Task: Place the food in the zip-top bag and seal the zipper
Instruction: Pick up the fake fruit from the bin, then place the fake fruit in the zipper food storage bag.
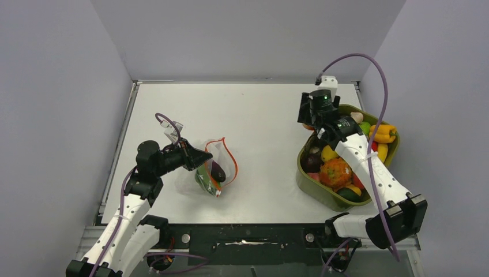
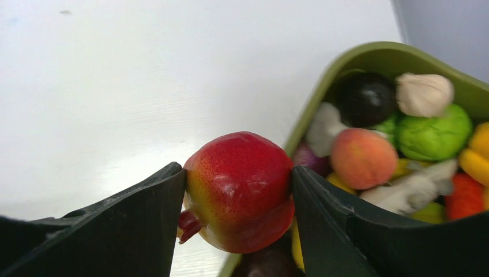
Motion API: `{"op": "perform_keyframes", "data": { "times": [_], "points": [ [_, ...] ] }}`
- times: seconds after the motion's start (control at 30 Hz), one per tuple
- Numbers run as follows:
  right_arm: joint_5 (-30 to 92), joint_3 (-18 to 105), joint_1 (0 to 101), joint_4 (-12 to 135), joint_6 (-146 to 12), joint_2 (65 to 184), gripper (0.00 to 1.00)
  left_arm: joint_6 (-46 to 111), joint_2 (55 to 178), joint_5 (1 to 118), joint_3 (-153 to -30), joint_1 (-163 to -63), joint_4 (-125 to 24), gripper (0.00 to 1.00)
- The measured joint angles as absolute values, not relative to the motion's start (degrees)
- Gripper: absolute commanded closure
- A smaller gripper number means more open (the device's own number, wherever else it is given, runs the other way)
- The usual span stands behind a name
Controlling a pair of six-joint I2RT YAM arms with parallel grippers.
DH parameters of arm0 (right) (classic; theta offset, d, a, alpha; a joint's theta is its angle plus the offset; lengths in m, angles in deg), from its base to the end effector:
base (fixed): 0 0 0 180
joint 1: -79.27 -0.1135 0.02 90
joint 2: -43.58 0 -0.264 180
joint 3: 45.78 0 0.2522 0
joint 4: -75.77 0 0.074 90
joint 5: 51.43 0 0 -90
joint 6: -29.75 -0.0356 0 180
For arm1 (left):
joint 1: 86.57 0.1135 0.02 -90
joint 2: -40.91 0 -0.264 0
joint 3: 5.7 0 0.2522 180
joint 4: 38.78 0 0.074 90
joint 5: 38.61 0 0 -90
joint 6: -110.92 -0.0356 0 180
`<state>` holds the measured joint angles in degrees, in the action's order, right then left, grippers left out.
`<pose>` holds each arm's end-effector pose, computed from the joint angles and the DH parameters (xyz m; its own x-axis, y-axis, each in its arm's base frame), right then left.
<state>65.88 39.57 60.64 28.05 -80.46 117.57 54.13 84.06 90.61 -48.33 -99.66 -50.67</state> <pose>0.2701 0.0738 0.3543 -0.5043 0.1539 -0.8497 0.2563 0.9663 0.0229 0.1690 -0.0624 0.2699 -0.6007 -0.2960 -0.7427 0.5354 0.5410 -0.6486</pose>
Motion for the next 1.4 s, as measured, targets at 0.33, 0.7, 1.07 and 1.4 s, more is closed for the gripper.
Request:
{"op": "perform_keyframes", "data": {
  "times": [0.33,0.7,1.07,1.4],
  "points": [
    [58.41,40.99,42.71,34.32,-82.82,115.63,0.53,54.18,83.80,90.18,-48.33,-99.68,-51.00,1.00],
    [45.56,31.31,33.42,47.96,-87.19,113.86,0.54,54.24,83.45,89.54,-48.31,-99.68,-51.04,1.00],
    [37.34,26.94,24.55,58.50,-94.12,118.65,0.54,55.03,83.23,89.22,-48.33,-99.98,-51.00,1.00],
    [36.81,27.00,23.68,60.79,-95.73,123.50,0.50,59.36,82.36,89.22,-48.33,-99.98,-49.47,1.00]
  ]
}}
